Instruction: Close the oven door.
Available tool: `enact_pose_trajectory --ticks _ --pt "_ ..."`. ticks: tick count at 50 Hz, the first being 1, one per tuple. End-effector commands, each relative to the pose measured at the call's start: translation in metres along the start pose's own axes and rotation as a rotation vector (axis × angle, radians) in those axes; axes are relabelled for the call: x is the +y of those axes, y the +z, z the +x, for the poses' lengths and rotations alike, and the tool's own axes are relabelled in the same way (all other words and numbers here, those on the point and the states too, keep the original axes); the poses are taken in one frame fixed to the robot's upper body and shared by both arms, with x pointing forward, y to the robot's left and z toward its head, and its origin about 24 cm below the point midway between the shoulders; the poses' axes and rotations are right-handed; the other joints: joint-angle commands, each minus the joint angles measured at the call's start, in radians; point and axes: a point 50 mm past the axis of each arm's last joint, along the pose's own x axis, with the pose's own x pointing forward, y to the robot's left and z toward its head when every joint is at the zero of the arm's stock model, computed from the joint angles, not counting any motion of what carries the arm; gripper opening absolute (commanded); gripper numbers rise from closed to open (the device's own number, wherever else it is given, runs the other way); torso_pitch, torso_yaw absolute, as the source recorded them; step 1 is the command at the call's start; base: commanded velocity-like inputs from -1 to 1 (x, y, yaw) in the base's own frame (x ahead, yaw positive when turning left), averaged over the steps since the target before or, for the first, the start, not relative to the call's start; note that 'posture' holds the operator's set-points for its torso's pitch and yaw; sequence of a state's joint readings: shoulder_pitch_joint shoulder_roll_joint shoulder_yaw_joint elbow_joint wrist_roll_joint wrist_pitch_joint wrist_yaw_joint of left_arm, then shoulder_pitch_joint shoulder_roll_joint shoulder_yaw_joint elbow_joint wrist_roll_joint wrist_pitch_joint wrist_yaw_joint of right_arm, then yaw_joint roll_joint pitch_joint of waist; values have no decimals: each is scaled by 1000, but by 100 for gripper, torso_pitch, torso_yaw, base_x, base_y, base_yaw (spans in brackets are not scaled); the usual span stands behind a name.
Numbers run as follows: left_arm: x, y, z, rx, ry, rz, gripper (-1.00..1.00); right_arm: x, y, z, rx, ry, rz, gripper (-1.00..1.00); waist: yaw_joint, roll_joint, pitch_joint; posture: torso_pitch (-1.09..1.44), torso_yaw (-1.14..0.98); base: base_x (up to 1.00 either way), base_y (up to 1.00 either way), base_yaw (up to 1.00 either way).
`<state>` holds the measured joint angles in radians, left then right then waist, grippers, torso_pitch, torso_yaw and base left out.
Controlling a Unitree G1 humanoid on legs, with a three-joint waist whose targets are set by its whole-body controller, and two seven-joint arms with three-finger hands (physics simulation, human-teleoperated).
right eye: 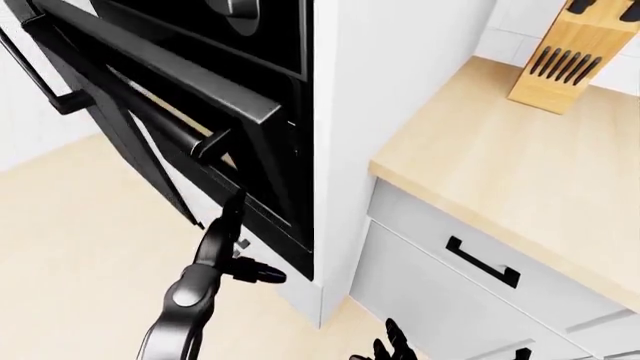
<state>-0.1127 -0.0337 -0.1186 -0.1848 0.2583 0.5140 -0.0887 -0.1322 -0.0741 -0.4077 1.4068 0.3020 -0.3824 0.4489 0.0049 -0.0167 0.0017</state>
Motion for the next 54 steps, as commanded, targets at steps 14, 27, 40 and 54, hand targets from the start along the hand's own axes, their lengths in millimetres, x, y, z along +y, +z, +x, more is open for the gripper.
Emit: enact_pose_trajectory --ticks 14,27,40,54 --pt "-2 41 -11 -129 -8 0 100 1 9 3 -42 12 -15 100 -1 -2 -18 0 0 0 0 0" --pt "-1 54 -15 -145 -8 -3 100 1 9 3 -42 12 -15 100 -1 -3 -17 0 0 0 0 0" --pt "-5 73 -23 -174 -16 -11 100 1 10 3 -41 14 -15 100 -1 -5 -14 0 0 0 0 0" --pt "-11 81 -29 -186 -31 -13 100 1 9 3 -42 14 -12 100 0 -8 -11 0 0 0 0 0"
